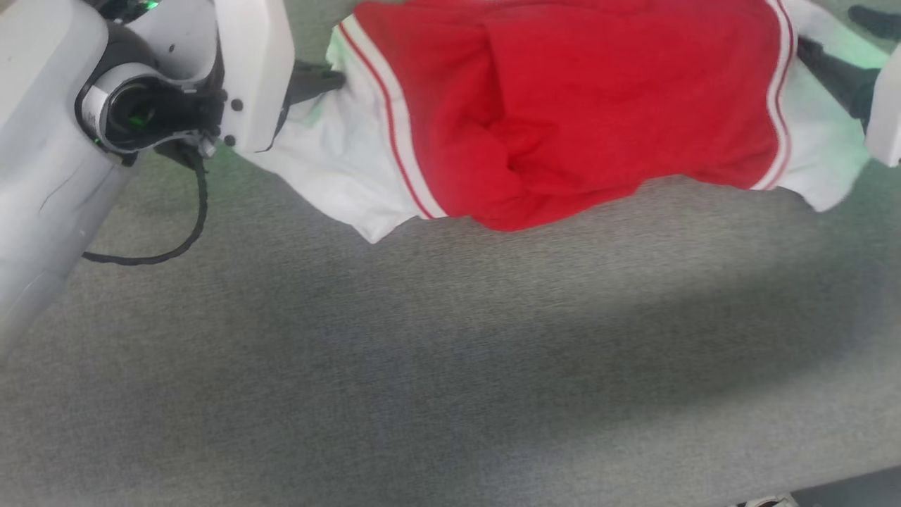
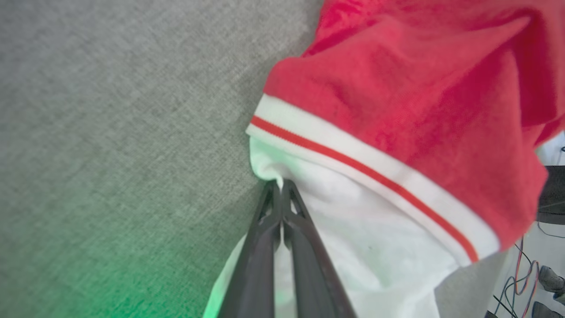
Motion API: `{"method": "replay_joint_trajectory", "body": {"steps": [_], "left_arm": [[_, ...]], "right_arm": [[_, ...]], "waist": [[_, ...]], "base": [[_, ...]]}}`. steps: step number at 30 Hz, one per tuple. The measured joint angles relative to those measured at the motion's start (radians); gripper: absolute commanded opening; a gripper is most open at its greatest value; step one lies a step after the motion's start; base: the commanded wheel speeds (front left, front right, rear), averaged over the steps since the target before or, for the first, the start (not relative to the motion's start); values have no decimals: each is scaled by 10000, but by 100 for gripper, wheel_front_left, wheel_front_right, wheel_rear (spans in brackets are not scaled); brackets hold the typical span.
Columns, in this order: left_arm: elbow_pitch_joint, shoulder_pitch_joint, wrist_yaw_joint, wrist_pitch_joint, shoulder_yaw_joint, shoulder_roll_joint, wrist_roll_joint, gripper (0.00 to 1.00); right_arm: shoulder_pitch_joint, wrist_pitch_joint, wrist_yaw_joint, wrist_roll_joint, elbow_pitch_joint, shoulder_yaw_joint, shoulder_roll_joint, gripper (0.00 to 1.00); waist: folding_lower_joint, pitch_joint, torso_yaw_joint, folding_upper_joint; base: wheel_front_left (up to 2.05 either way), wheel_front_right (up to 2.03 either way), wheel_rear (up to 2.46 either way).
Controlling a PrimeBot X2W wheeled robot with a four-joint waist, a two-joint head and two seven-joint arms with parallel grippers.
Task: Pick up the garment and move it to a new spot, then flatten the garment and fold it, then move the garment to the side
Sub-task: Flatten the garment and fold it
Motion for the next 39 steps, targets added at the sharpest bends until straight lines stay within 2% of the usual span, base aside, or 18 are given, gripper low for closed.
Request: {"method": "replay_joint_trajectory", "body": {"steps": [6,7,8,9,10,20,25,31,35,39], "left_arm": [[-209,-226,0,-313,-324,15,-240,0],[-226,-258,0,-326,-372,33,-280,0],[-228,-290,0,-366,-430,42,-353,0],[-226,-303,0,-414,-493,54,-437,0],[-226,-303,0,-414,-493,54,-437,0],[-109,-14,17,-1705,-777,-54,-899,0],[-196,148,17,-3049,-800,-198,-1032,0],[58,106,17,-5248,-474,-219,-823,0],[704,-247,17,-6573,-182,-293,-704,0],[2010,-1117,17,-8009,374,-437,-422,0]], "right_arm": [[-644,253,2,752,554,1091,-221,100],[-724,234,2,876,625,1208,-236,96],[-792,224,2,1003,683,1336,-253,48],[-844,113,2,1078,698,1476,-278,19],[-844,113,2,1078,698,1476,-278,0],[-1099,-1126,6,1789,959,2418,-397,0],[-1353,-2148,6,2100,909,2410,-663,0],[-1745,-2880,6,2360,857,2309,-930,0],[-2459,-3402,6,2403,1476,1831,-677,0],[-3579,-3992,6,2125,2794,1225,77,0]], "waist": [[0,201,189,0],[0,215,195,0],[0,216,201,0],[0,207,208,0],[0,207,208,0],[0,-265,320,0],[0,-757,545,0],[0,-1292,1060,0],[0,-1460,1436,0],[0,-1354,1631,0]], "base": [[0,0,0],[0,0,0],[0,0,0],[0,0,0],[0,0,0],[0,0,0],[0,0,0],[0,0,0],[0,0,0],[0,0,0]]}}
